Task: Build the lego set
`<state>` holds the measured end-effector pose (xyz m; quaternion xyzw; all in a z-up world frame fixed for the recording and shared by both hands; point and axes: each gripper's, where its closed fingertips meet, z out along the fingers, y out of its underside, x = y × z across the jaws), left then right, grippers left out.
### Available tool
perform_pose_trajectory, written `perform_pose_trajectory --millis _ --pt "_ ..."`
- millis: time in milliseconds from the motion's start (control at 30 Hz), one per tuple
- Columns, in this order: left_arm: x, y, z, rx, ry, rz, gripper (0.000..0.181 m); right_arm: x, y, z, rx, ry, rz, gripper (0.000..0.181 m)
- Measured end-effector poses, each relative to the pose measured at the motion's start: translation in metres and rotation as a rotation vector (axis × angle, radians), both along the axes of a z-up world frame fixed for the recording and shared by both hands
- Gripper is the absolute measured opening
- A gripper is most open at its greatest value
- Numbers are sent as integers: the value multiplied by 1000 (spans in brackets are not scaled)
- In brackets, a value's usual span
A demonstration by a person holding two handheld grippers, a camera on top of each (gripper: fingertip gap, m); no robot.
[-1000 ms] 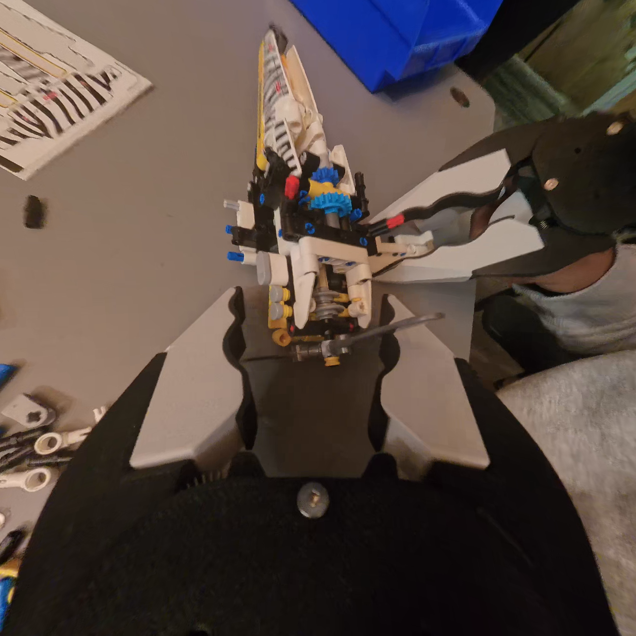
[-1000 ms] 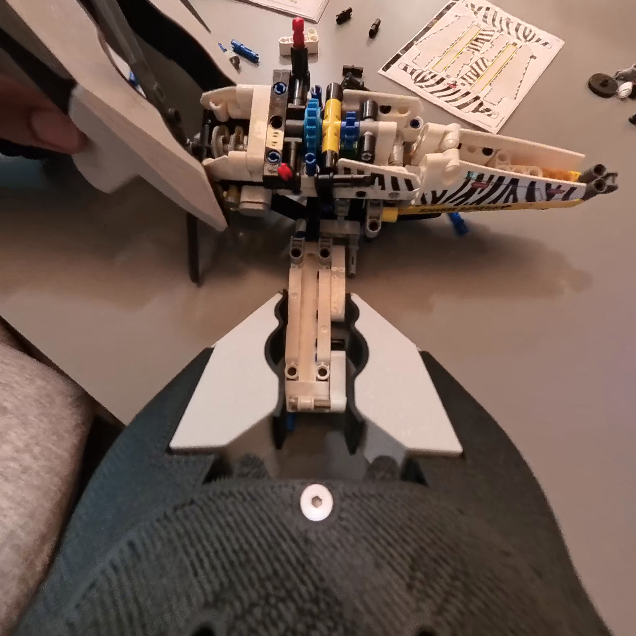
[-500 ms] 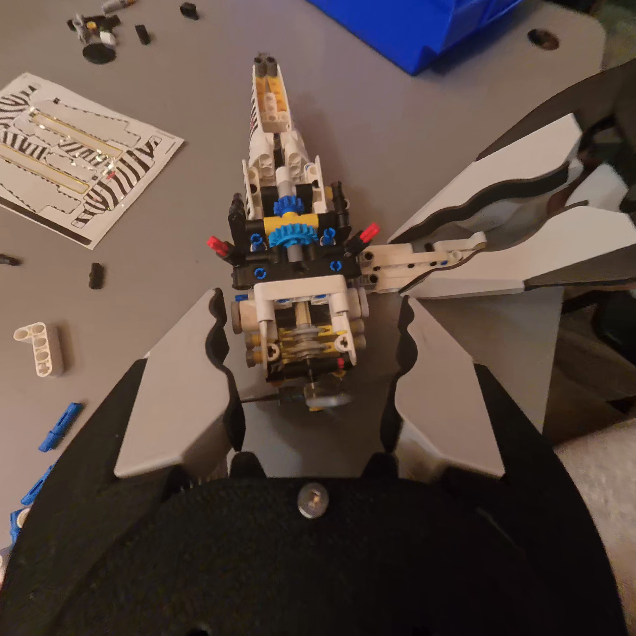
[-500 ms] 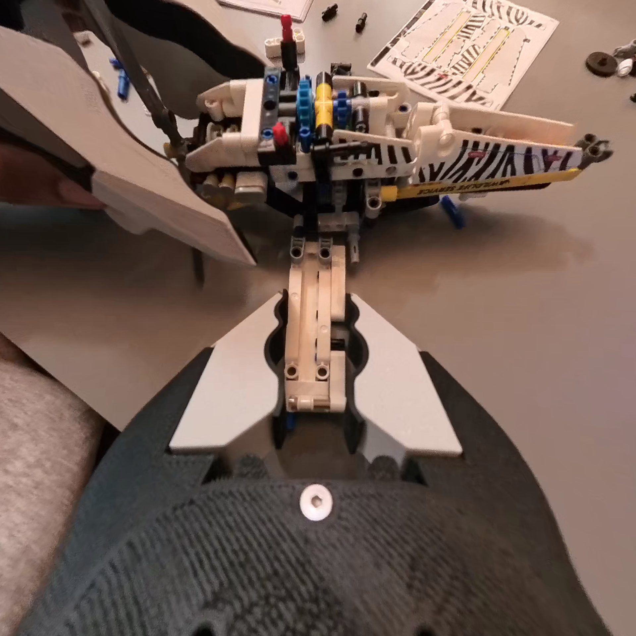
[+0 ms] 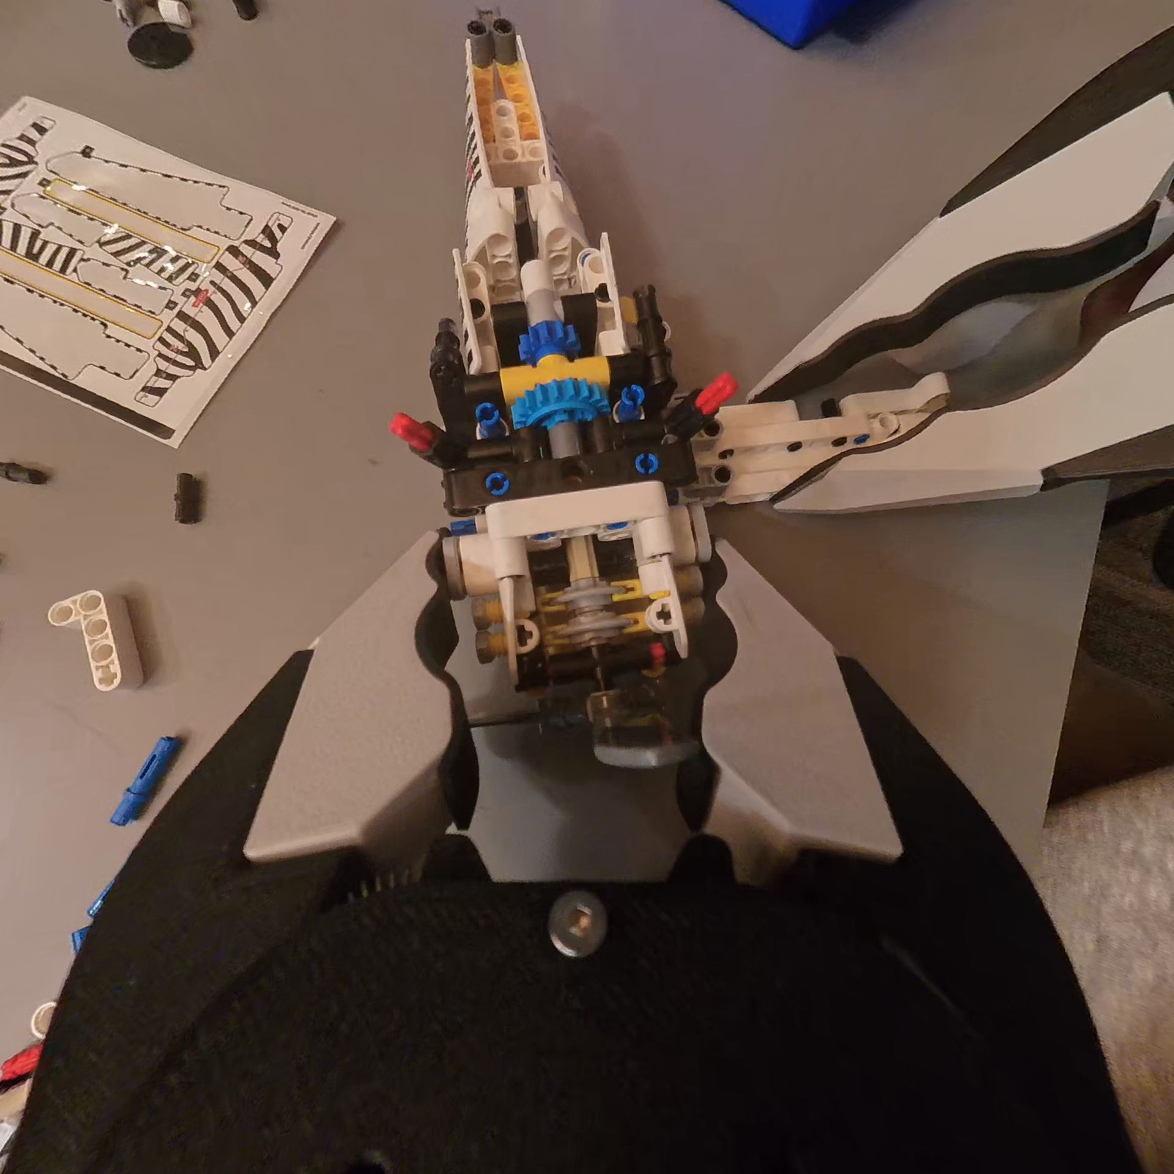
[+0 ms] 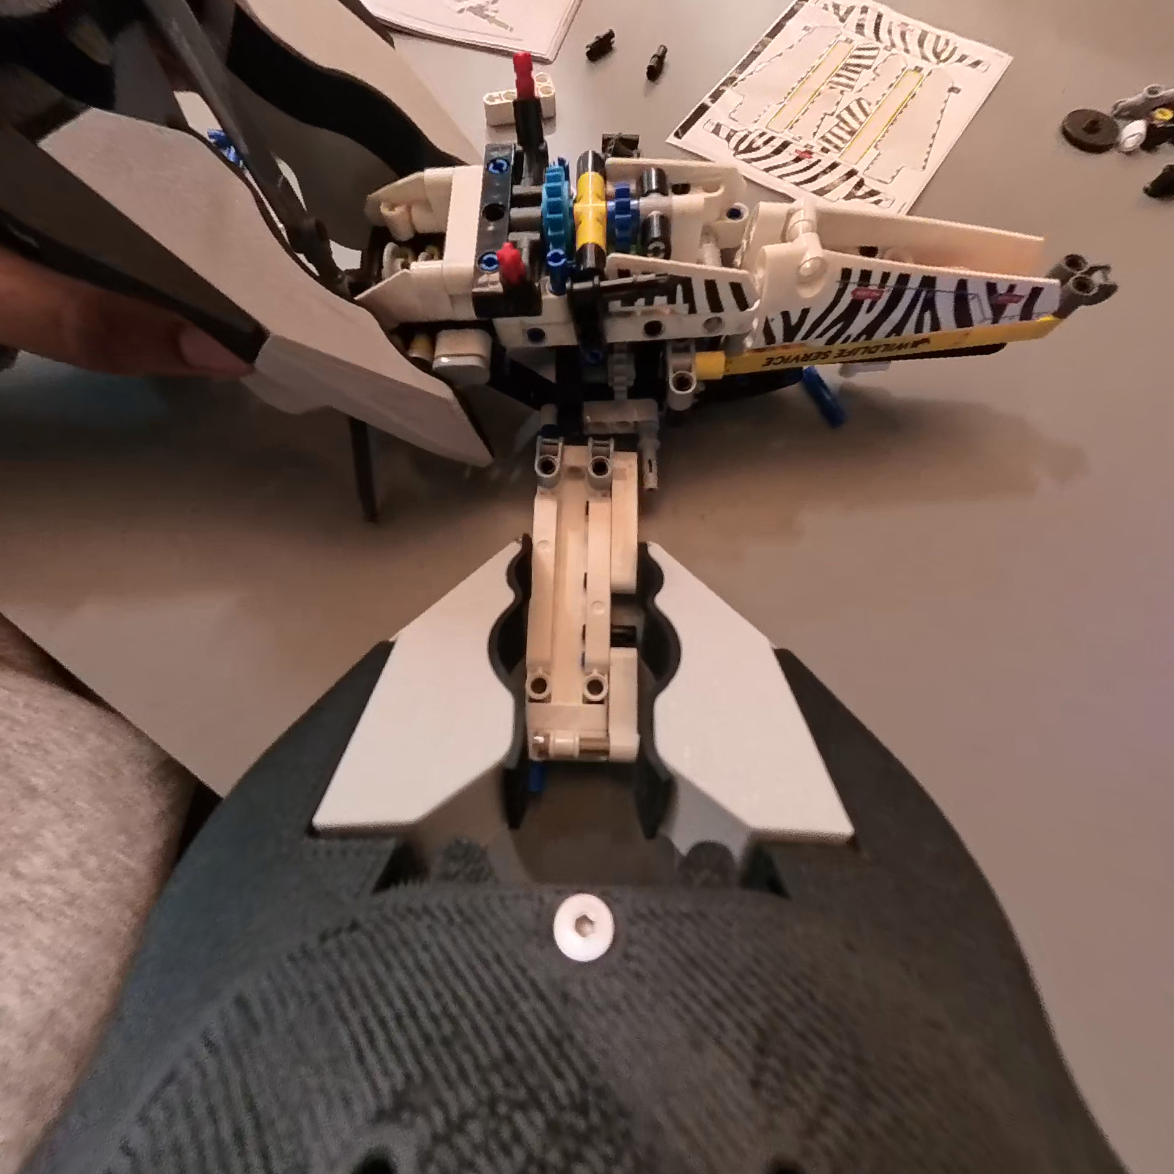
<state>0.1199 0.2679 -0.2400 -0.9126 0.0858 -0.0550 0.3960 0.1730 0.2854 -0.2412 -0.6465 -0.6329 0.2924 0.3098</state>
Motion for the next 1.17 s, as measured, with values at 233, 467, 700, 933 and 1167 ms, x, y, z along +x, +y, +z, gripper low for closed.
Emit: perform_pose_trajectory --millis 233,467,700,933,1167 --pt "0 0 0 2 4 -1 76 -1 0 1 30 2 1 32" --pt "0 -1 -1 -7 9 -6 76 -1 0 -1 75 -4 6 32" --pt "0 -1 -1 -18 1 -10 76 -1 0 0 11 -2 10 31" --pt "-1 -2 -2 -28 -7 -19 76 -1 -1 -1 -42 -9 14 31" --pt "-1 -3 -3 -35 -4 -16 77 -2 0 0 -24 -8 18 31"
